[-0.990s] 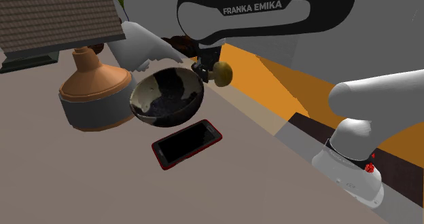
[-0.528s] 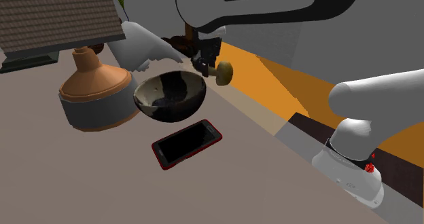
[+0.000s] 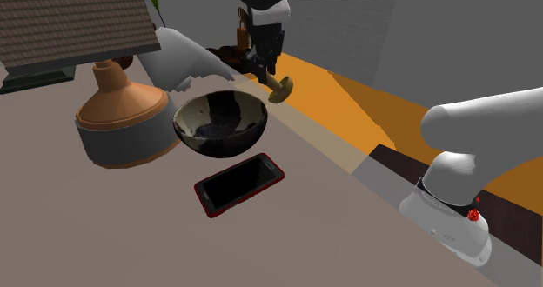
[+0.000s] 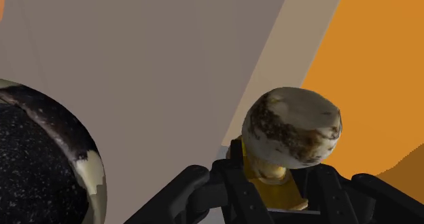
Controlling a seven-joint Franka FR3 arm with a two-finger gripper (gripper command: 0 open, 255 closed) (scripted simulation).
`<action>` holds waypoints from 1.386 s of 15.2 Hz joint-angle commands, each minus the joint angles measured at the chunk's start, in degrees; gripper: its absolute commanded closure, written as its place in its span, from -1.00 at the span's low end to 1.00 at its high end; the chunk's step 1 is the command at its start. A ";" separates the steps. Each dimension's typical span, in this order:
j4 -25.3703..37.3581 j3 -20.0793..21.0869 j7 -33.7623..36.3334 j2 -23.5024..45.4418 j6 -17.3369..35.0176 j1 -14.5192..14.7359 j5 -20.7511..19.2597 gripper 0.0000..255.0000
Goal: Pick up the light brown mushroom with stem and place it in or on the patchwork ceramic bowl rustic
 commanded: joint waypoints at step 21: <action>19.04 -1.64 2.18 5.41 -13.96 -4.76 -4.65 1.00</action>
